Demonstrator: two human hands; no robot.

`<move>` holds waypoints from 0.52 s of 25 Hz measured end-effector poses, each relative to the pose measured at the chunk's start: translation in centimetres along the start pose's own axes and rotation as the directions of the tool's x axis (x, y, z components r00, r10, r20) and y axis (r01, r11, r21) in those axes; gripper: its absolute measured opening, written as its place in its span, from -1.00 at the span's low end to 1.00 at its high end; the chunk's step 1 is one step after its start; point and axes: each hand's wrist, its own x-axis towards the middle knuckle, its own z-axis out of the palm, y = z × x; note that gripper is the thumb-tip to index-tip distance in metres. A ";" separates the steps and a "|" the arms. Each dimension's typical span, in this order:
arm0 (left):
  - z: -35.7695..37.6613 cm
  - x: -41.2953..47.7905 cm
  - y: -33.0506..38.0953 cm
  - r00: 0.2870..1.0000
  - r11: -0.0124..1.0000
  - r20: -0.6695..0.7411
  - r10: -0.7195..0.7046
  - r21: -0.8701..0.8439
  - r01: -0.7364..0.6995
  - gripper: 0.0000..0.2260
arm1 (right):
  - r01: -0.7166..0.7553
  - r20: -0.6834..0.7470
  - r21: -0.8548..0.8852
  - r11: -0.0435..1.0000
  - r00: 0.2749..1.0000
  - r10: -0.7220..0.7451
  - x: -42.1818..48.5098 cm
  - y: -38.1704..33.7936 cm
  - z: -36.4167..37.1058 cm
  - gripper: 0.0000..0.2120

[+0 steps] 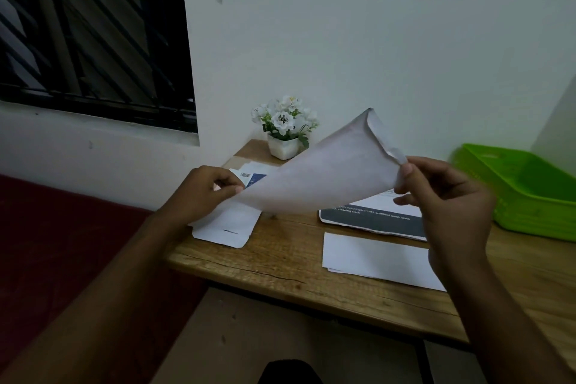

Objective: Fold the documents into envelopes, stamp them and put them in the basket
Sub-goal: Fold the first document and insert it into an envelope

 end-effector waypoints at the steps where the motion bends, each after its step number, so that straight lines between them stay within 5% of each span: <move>1: 0.4 -0.2 0.8 0.999 0.996 -0.046 0.015 -0.082 -0.019 -0.89 | -0.033 -0.023 0.025 0.999 0.999 0.034 0.1 0.2 -0.4 -0.90; 4: 1.6 -0.7 3.6 0.988 0.957 -0.146 0.058 -0.273 -0.097 -0.78 | -0.141 -0.100 0.114 0.983 0.983 0.153 0.1 0.4 -1.6 -0.90; 8: 2.4 0.3 6.2 0.980 0.961 -0.106 0.166 -0.205 -0.185 -0.88 | -0.242 -0.134 0.189 0.952 0.954 0.269 0.3 0.5 -3.3 -0.88; 13: 3.5 2.3 7.8 0.960 0.958 -0.108 0.257 -0.101 -0.267 -0.91 | -0.271 -0.077 0.034 0.962 0.959 0.273 1.6 1.1 -6.0 -0.86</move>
